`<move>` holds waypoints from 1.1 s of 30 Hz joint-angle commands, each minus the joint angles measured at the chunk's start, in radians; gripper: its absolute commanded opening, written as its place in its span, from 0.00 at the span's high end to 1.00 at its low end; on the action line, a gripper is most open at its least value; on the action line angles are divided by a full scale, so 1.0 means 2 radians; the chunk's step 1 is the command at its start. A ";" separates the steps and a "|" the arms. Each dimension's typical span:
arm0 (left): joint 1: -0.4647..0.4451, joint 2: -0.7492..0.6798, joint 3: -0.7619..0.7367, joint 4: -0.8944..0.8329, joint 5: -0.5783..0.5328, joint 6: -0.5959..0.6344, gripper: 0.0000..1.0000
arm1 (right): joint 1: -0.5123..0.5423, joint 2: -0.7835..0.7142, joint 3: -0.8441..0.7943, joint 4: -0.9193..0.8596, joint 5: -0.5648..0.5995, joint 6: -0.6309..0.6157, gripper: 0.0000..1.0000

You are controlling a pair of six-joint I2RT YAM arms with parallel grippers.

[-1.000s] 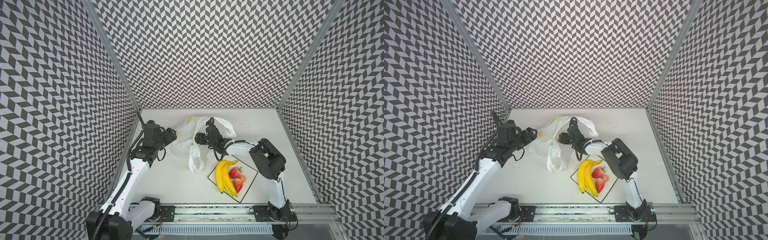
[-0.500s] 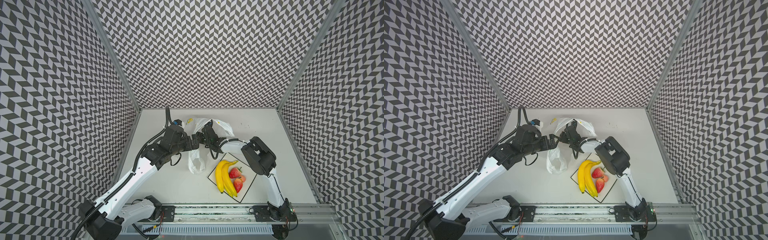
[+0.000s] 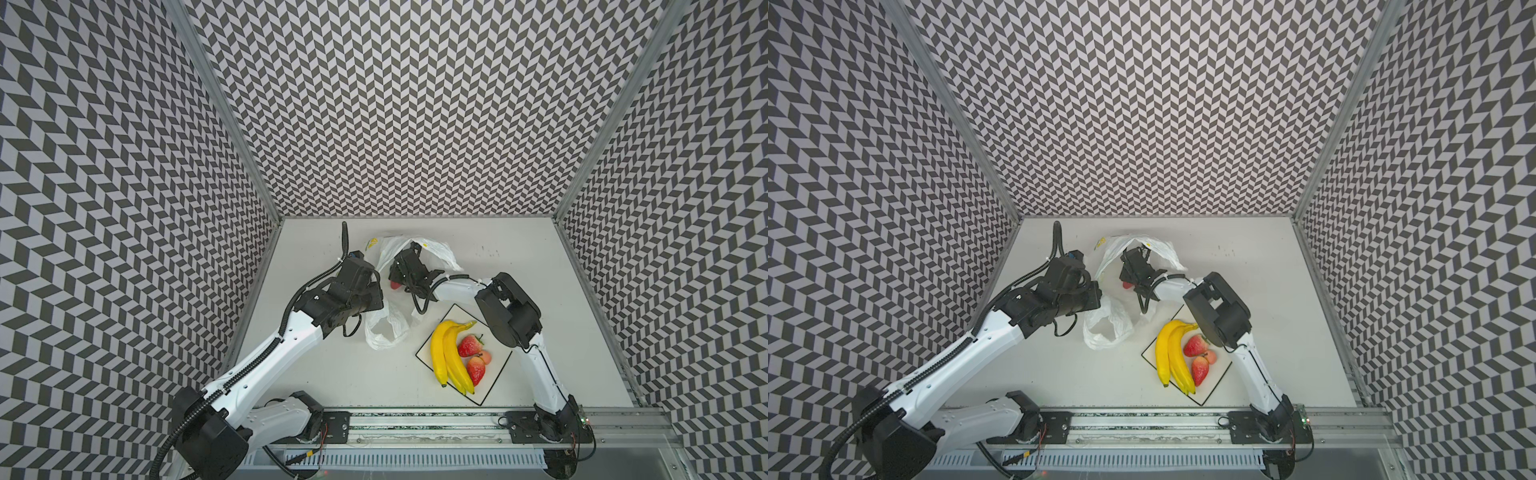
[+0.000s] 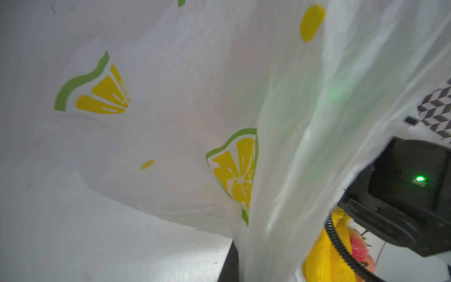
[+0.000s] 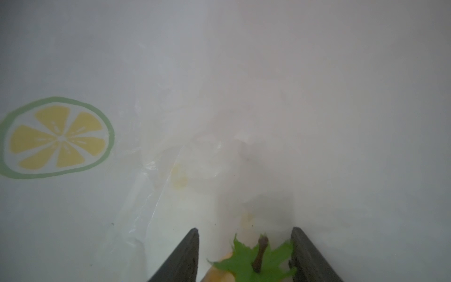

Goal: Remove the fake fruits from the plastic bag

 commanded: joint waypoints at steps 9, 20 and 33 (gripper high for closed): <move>-0.001 -0.009 -0.035 -0.042 -0.079 -0.001 1.00 | 0.025 -0.017 -0.003 -0.030 0.056 -0.095 0.37; -0.001 -0.020 -0.053 -0.022 -0.060 -0.004 1.00 | 0.045 -0.030 -0.027 -0.026 0.054 -0.085 0.39; 0.000 -0.038 -0.062 0.003 -0.067 -0.044 1.00 | 0.046 -0.073 -0.041 0.000 0.027 -0.113 0.80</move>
